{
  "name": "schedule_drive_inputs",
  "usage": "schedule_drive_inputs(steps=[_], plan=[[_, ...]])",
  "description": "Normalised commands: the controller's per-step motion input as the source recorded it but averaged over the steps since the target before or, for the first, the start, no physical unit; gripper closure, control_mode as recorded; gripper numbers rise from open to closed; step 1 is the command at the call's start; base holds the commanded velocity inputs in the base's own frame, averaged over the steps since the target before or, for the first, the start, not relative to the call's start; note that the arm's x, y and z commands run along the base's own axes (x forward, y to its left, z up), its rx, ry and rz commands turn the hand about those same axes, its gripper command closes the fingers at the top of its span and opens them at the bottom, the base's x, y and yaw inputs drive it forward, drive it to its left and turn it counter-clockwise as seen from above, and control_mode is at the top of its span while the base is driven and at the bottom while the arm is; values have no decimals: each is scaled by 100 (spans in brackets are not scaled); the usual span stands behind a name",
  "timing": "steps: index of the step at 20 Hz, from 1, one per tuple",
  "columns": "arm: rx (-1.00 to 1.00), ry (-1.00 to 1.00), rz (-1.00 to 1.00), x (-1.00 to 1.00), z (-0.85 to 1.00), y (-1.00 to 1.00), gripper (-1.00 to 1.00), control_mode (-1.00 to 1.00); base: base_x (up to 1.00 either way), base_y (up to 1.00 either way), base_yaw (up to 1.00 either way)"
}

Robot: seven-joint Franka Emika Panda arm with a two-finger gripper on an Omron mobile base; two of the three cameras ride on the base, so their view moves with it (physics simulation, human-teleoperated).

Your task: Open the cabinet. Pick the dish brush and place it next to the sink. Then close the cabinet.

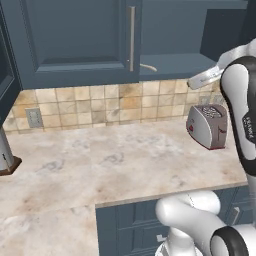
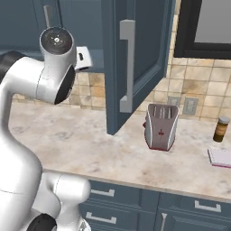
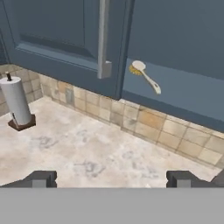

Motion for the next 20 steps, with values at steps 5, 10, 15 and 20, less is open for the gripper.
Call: schedule_drive_inputs(steps=[5,10,15,20], plan=[[-1,22,0,78,14,57,-100,-100,0,0,0],[-1,16,-3,66,0,4,-100,-100,0,0,0],[0,1,-2,43,-3,-31,-100,-100,0,0,0],[0,0,1,56,-31,-4,-100,-100,0,0,0]])
